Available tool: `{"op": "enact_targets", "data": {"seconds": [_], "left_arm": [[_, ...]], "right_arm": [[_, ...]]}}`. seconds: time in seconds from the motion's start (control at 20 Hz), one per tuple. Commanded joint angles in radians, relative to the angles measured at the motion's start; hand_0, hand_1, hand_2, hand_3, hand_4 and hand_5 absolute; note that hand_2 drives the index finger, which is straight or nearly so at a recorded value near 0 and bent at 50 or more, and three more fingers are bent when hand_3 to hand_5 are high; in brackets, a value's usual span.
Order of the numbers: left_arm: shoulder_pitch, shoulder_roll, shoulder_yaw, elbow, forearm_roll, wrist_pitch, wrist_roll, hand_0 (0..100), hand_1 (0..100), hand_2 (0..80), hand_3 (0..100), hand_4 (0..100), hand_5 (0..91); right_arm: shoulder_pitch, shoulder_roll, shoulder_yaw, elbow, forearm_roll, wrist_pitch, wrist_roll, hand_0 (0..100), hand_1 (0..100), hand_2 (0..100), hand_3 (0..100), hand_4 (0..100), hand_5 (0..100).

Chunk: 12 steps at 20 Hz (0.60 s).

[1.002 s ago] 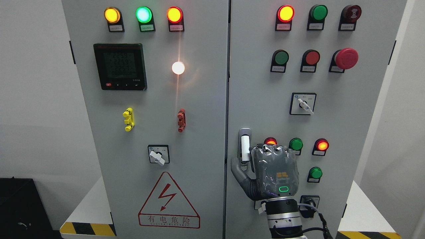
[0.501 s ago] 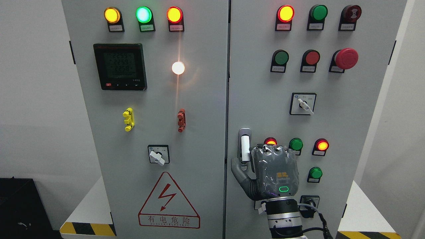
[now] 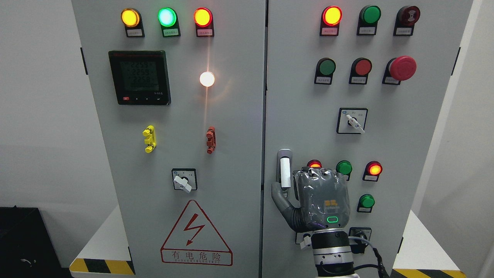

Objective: Release door handle
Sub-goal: 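Close the right hand's fingers around the silver handle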

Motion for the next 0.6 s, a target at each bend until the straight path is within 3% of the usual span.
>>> {"op": "enact_targets", "data": {"seconds": [0.0, 0.55], "left_arm": [[0.017, 0.0, 0.0, 0.0, 0.0, -0.001, 0.0, 12, 56, 0.0, 0, 0, 0.0], [0.017, 0.0, 0.0, 0.0, 0.0, -0.001, 0.0, 12, 56, 0.0, 0, 0, 0.0]], "right_arm": [[0.003, 0.0, -0.008, 0.0, 0.001, 0.008, 0.001, 46, 37, 100, 100, 100, 100], [0.007, 0.0, -0.008, -0.001, 0.001, 0.03, 0.001, 46, 40, 100, 100, 100, 100]]}}
